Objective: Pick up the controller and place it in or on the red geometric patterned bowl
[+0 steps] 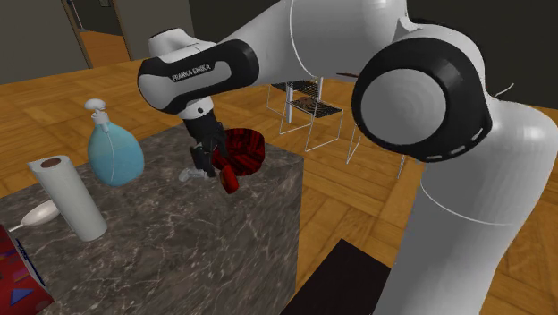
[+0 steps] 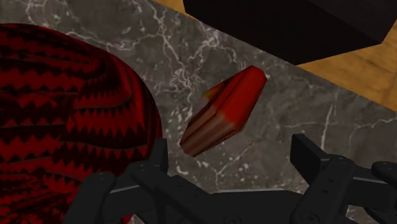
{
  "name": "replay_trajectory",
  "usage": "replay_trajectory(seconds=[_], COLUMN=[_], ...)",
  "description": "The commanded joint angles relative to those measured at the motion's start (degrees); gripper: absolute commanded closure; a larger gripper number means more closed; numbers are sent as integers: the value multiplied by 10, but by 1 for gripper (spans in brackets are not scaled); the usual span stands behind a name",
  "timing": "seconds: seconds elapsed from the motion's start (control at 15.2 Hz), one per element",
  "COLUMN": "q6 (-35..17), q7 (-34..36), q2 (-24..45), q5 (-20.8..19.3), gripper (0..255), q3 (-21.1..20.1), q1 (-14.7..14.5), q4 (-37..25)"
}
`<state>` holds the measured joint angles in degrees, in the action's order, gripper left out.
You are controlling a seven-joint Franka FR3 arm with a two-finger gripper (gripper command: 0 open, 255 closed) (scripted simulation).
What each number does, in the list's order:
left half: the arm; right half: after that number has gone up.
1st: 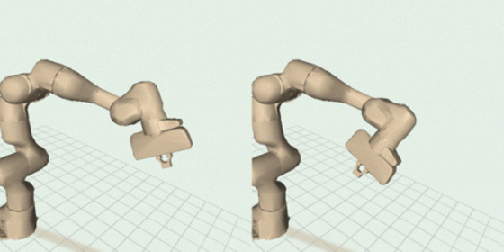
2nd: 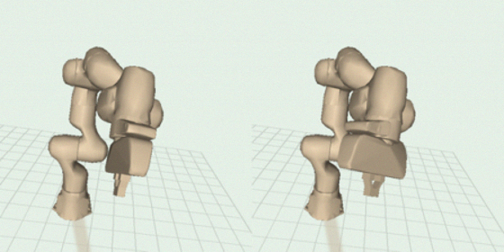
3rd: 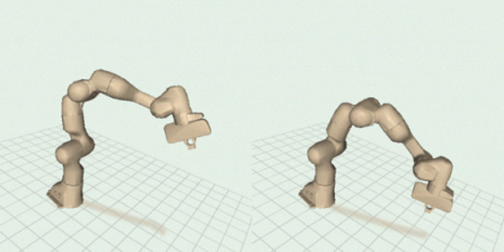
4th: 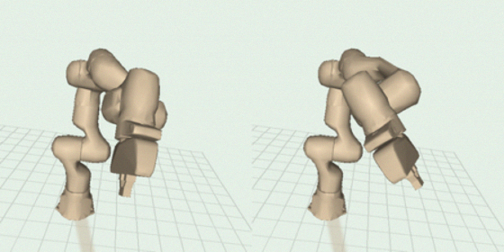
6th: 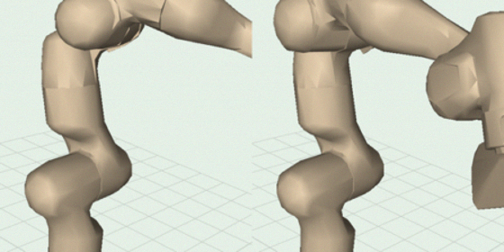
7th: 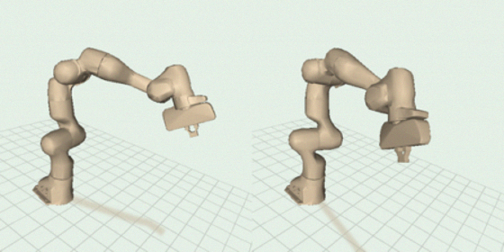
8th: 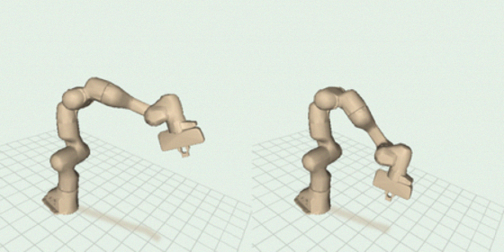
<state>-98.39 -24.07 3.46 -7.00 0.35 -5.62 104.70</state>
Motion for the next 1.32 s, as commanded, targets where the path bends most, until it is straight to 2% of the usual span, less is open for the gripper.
replay_trajectory(seconds=[0.0,0.4,0.86,1.25], q6=[0,20,-35,-40], q7=[-18,-67,-65,-65], q2=[47,176,172,172], q5=[-2,-12,-13,-13], gripper=[0,0,0,0], q3=[-5,-19,-18,-18], q1=[-4,-18,-14,-13], q4=[-50,-206,-148,-143])
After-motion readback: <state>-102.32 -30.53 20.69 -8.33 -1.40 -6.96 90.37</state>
